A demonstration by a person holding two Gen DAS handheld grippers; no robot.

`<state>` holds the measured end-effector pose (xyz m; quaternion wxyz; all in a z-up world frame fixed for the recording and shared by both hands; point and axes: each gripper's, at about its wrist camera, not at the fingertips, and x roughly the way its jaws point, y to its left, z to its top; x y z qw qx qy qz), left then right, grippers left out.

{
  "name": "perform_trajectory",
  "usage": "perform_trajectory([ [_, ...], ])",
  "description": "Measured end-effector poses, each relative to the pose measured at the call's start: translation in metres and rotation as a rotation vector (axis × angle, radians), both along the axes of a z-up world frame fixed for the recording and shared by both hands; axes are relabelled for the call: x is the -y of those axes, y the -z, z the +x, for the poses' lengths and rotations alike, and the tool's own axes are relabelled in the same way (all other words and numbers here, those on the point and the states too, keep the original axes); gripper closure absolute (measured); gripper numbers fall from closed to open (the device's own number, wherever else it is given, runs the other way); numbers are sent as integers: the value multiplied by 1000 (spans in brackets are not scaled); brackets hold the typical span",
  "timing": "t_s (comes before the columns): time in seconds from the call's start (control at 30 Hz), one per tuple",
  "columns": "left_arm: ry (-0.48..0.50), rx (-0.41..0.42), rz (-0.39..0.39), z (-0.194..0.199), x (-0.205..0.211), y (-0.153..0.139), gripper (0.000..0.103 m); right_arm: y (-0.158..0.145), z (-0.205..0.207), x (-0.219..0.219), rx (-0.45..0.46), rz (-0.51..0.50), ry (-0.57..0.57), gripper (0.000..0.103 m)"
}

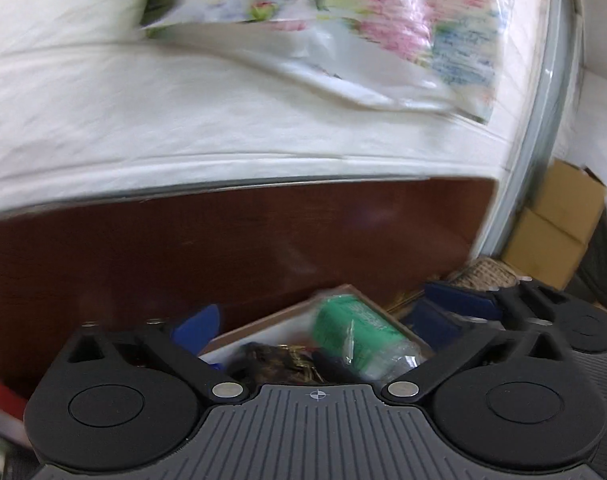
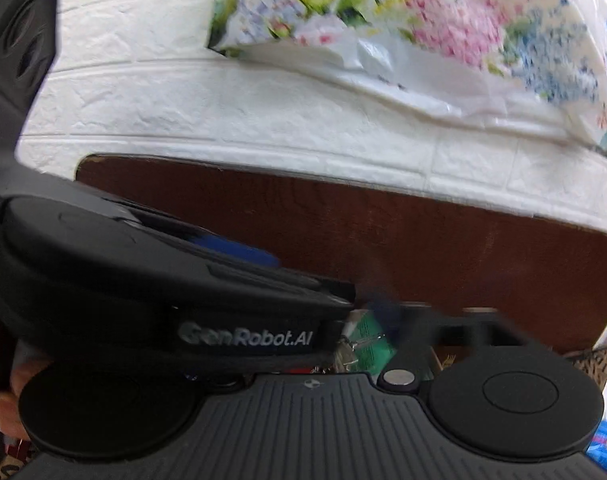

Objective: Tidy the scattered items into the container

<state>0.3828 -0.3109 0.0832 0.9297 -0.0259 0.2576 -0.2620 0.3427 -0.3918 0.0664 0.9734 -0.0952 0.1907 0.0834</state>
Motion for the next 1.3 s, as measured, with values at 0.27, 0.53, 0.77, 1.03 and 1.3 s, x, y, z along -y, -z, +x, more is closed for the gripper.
perform_trajectory([
  [0.27,10,-32,21,-10,-9,6,0,6,-10,-1,-63,-7,3,12],
  [0.53,-4,-13,-1,-55,-30,-23,0,-21,-47,-15,-46,-32,-8,5],
  [0.77,-125,-112,-21,-111,-65,-32,0,-44,-103,-39,-31,17,30,1],
  [1.03,-175,-55,53,-201,-122,-35,0,-46,-195,-102,-5,14,-107,0],
  [1.3,-320,22,48,-281,-191,-8,0,-27,-259,-154,-13,19,-281,0],
])
